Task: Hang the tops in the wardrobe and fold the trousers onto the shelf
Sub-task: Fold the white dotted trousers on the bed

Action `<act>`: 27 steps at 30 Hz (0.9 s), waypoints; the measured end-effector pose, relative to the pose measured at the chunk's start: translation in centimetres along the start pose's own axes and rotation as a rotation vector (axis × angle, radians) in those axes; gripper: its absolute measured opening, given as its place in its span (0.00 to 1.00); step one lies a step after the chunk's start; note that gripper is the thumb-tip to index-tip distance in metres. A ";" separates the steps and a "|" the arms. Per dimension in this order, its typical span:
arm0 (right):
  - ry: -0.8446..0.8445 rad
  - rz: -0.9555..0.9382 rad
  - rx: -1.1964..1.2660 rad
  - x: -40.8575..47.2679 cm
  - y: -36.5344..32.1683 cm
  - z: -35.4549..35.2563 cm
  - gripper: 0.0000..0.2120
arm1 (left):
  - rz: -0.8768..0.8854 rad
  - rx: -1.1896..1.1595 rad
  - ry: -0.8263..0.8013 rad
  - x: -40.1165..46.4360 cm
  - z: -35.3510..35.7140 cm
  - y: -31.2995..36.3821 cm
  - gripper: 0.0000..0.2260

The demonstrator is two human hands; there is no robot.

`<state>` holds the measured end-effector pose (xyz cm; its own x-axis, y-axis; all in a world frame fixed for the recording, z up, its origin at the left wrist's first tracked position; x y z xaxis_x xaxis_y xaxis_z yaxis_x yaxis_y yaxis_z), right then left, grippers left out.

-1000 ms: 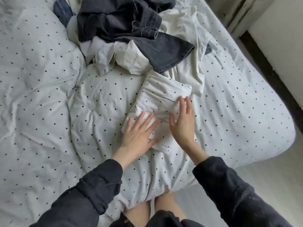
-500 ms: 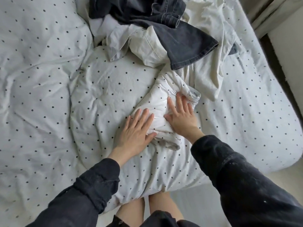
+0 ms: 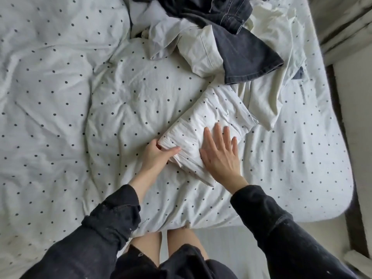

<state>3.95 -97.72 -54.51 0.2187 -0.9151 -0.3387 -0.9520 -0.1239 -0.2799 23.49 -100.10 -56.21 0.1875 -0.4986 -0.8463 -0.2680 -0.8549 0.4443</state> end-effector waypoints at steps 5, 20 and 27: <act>-0.036 -0.014 -0.027 0.4 -0.1 -0.3 0.29 | -0.191 -0.096 -0.187 0.4 0.0 -0.1 0.07; 0.072 -0.279 -0.141 4.6 -3.5 -4.7 0.42 | 0.187 0.037 0.160 3.1 -8.7 10.3 0.22; -0.061 -0.239 -0.254 7.2 -3.0 -4.1 0.44 | 0.949 0.868 0.576 -4.5 -2.7 8.9 0.27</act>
<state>7.55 -105.47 -52.44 0.4471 -0.8249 -0.3458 -0.8935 -0.4304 -0.1284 22.86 -105.83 -47.68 -0.0927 -0.9957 -0.0003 -0.9583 0.0892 0.2715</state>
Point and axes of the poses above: each hand's wrist, its own x-axis towards the middle knuckle, its own z-axis out of the palm, y = z × x, the point moved 6 cm from there along x, towards the middle knuckle, and after that the axes turned 13 degrees about -z, right-handed, at the moved point
